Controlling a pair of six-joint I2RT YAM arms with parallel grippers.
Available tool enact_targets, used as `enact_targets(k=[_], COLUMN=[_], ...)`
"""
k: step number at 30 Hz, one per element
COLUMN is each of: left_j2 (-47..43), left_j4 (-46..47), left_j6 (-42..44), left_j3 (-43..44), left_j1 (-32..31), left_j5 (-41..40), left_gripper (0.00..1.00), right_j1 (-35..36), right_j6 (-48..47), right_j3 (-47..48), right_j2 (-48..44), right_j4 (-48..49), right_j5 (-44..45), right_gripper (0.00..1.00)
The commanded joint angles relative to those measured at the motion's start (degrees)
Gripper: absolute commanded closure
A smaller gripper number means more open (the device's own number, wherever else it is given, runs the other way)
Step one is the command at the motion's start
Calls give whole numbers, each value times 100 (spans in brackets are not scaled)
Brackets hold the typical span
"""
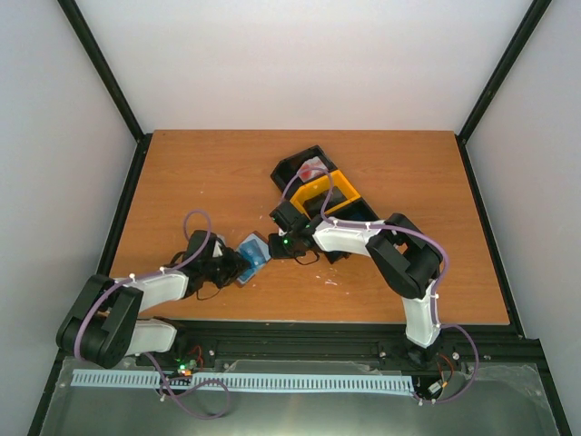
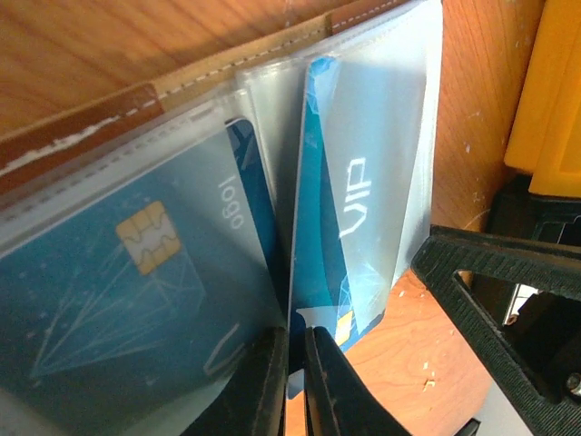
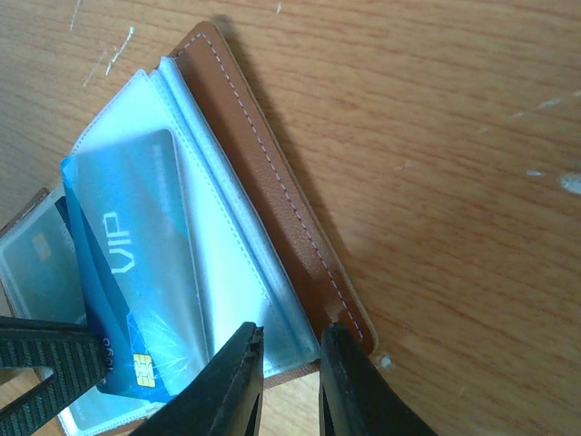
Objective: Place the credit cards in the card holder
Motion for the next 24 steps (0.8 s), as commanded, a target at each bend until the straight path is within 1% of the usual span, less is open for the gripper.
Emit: enact_targets(k=[1, 2, 4, 10, 13, 17, 20, 24], left_j2=[-74, -112, -127, -249, -483, -913, -1007, -833], left_j4=[-87, -6, 81, 67, -209, -353, -181, -148], left_j6=[-204, -234, -265, -347, -451, -697, -756, -785], left_j3=[-235, -291, -348, -383, -404, -551, -654, -627], left_j1=[24, 22, 22, 22, 22, 22, 22, 21], left_j5=[-357, -379, -418, -640, -944, -1197, -1160, -1057], left_gripper=[94, 97, 99, 99, 99, 99, 99, 100], right_j1=[104, 104, 104, 104, 95, 78, 78, 73], right_j6=[129, 124, 136, 55, -87, -274, -327, -559], right_j3=[-165, -164, -164, -15, 249, 634, 750, 917], right_j2=[151, 142, 138, -1, -76, 88, 217, 298], right_j4=[-498, -493, -474, -565, -769, -983, -897, -632], right_j5=[-291, -286, -276, -78, 218, 479, 547, 538], right_gripper=[82, 82, 82, 82, 82, 82, 81, 81])
